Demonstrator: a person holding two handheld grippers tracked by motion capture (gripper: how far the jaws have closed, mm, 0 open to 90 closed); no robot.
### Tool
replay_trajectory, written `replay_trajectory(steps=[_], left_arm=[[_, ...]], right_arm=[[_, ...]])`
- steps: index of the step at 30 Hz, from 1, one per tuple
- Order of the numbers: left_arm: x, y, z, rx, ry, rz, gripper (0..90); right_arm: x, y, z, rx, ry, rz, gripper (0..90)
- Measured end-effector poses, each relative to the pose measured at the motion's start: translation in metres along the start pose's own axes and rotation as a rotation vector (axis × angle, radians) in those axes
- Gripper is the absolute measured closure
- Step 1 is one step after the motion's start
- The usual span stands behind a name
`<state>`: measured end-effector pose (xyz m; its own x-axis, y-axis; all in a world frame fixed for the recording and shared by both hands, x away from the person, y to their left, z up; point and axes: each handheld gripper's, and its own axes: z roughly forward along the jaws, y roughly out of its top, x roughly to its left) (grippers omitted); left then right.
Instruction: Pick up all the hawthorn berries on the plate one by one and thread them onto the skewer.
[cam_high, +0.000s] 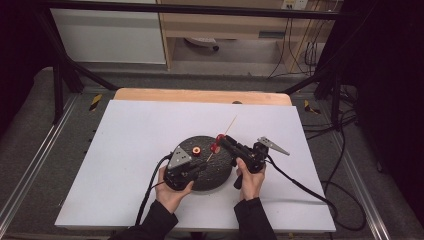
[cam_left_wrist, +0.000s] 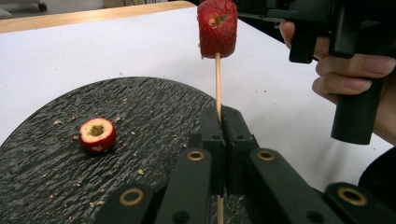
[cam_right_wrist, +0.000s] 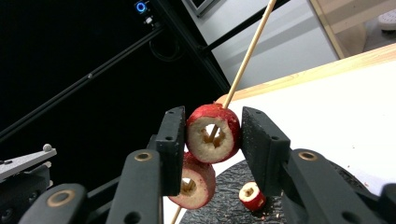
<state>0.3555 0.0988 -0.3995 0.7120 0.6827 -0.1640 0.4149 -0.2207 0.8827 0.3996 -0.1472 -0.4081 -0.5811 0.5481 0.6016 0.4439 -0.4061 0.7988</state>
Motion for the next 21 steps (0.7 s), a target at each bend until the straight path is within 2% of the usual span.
replay_trajectory(steps=[5,8,12,13,21], left_arm=[[0.004,-0.004,-0.006,0.01,0.002,0.013,88.3],[0.008,-0.007,-0.011,0.018,0.007,0.022,88.3],[0.016,-0.014,-0.019,0.046,0.011,0.041,88.2],[0.017,-0.015,-0.02,0.049,0.013,0.043,88.2],[0.033,-0.025,-0.04,0.079,0.033,0.052,88.2]], right_arm=[[0.001,0.006,-0.004,0.026,-0.012,-0.024,53.9],[0.0,0.012,-0.008,0.061,-0.026,-0.05,47.9],[-0.003,0.017,-0.011,0.144,-0.058,-0.098,36.4],[-0.004,0.018,-0.012,0.156,-0.079,-0.117,33.4],[-0.012,0.019,-0.016,0.3,-0.15,-0.199,14.3]])
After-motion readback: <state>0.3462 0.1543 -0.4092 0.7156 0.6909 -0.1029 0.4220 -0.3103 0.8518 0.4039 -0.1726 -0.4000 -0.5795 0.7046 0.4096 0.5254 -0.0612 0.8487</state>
